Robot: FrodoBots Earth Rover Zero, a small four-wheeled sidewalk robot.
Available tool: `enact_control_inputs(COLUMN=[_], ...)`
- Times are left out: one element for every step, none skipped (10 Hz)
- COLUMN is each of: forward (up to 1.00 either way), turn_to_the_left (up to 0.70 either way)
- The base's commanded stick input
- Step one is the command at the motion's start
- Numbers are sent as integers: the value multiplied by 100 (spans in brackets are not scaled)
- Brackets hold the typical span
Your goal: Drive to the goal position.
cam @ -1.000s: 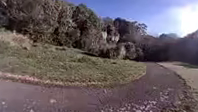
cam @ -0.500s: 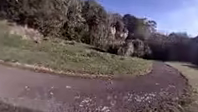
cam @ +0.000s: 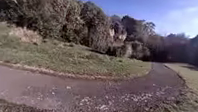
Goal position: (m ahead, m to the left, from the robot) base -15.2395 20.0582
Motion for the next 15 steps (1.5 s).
enact_control_inputs(forward=[70,70,70,70,70,70,70,70,70,70,70,70,70,70,70], turn_to_the_left=[35,35,35,35,35,35,35,35,35,35,35,35,35,35,35])
